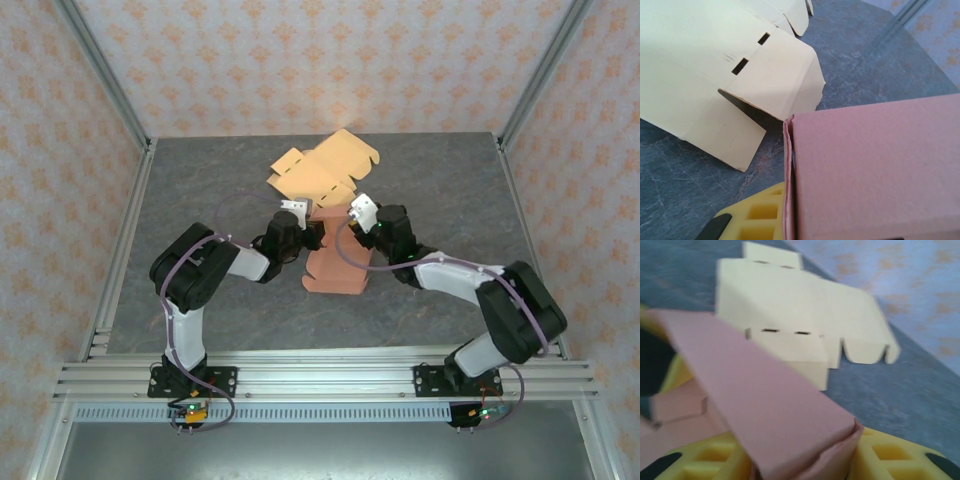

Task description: Fold the paper box

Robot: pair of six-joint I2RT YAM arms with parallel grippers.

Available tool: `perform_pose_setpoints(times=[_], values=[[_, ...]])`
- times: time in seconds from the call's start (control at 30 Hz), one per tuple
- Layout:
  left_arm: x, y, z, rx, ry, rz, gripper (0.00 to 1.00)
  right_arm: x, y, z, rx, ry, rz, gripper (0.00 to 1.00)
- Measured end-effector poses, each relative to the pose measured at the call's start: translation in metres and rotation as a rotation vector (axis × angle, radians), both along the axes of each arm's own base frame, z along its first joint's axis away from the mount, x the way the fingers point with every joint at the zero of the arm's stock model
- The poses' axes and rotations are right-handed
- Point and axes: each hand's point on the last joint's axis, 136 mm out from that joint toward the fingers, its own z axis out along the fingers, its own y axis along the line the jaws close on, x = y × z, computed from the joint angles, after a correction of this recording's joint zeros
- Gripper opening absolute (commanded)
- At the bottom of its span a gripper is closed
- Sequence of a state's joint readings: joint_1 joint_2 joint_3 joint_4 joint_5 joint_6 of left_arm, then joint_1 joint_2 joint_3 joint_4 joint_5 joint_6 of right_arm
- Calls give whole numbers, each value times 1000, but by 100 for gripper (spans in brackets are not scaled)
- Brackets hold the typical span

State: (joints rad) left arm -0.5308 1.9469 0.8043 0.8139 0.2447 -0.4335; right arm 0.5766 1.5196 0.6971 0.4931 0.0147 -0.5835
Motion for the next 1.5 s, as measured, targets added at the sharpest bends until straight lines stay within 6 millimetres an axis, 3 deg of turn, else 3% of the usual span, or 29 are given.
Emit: perform_pose_setpoints(times=[0.2,0.37,0.47,0.53,0.7,0.87,1.07,1.33,1.5], values=[[2,0,1,0,1,65,0,20,-7,-5,3,-104,-256,35],[6,7,0,4,7,132,0,18,-1,0,-17,-169,-351,20],[7,9,-1,4,16,161,0,14,1,1,-36,-188,-374,25],[8,9,-1,-3,23,172,0,13,3,1,-31,-186,-369,36],[5,6,-1,-9,39,181,0,10,8,-1,36,-152,-299,53],[-4,7,0,-5,72,192,0,-5,19,11,155,-69,-78,70],[-9,15,-1,4,86,221,0,-21,21,36,231,-7,107,72],[-9,15,-1,3,86,226,0,-37,-4,18,265,154,225,72],[-9,15,-1,3,86,226,0,-49,-10,19,280,204,297,72]])
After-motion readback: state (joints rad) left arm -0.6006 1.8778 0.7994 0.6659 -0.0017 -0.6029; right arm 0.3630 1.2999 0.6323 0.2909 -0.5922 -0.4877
